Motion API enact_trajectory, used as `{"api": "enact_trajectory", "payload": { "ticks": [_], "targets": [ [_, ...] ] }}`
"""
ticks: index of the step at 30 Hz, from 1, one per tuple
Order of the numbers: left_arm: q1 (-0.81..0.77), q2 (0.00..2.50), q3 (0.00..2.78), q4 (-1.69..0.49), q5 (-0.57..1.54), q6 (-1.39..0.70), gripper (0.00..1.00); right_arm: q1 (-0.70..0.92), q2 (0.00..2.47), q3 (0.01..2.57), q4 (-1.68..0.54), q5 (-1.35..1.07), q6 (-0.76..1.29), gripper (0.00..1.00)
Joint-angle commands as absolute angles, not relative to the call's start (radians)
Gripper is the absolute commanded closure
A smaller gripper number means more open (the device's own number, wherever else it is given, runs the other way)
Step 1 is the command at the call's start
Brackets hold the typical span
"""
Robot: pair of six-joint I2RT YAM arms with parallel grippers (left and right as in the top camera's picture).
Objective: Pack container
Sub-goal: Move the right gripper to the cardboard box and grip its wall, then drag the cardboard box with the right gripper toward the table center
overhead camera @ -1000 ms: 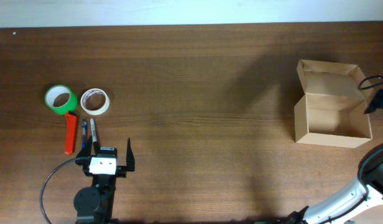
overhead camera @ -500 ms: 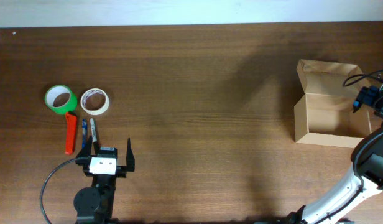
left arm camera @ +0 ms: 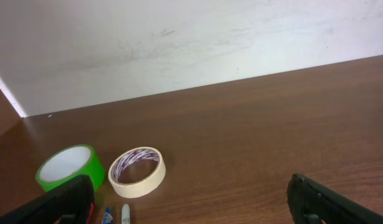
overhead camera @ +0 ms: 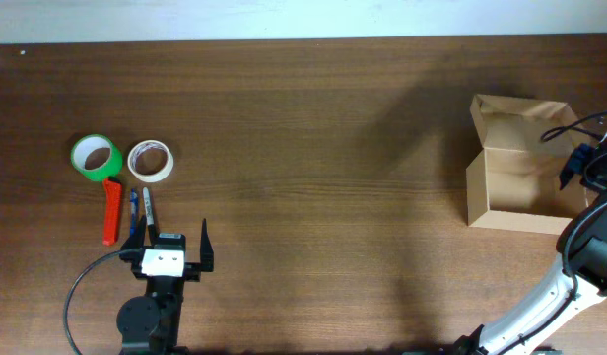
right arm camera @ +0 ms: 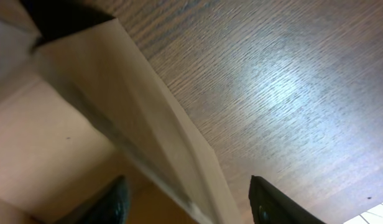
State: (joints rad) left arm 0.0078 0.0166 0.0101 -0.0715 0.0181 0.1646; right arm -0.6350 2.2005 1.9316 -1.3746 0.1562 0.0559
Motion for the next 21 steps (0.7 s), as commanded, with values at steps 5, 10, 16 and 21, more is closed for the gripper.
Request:
{"api": "enact_trajectory", "payload": {
  "ticks": [5,10,16,21],
  "targets": [
    [0.012,0.011,0.009,-0.08,0.022,0.174,0.01,-0.633,2.217,1.887,-1.364,0.169,0.092,0.56],
    [0.012,0.011,0.009,-0.08,0.022,0.174,0.0,-0.632,2.217,1.888,-1.363,0.105,0.091,0.91],
    [0.012,0.011,0.009,-0.08,0.022,0.174,0.01,-0.633,2.217,1.921,-1.378,-0.077,0.056,0.96],
    [0.012,0.011,0.009,-0.08,0.022,0.174,0.01,-0.628,2.211,2.028,-1.445,-0.157,0.045,0.96]
  ]
}}
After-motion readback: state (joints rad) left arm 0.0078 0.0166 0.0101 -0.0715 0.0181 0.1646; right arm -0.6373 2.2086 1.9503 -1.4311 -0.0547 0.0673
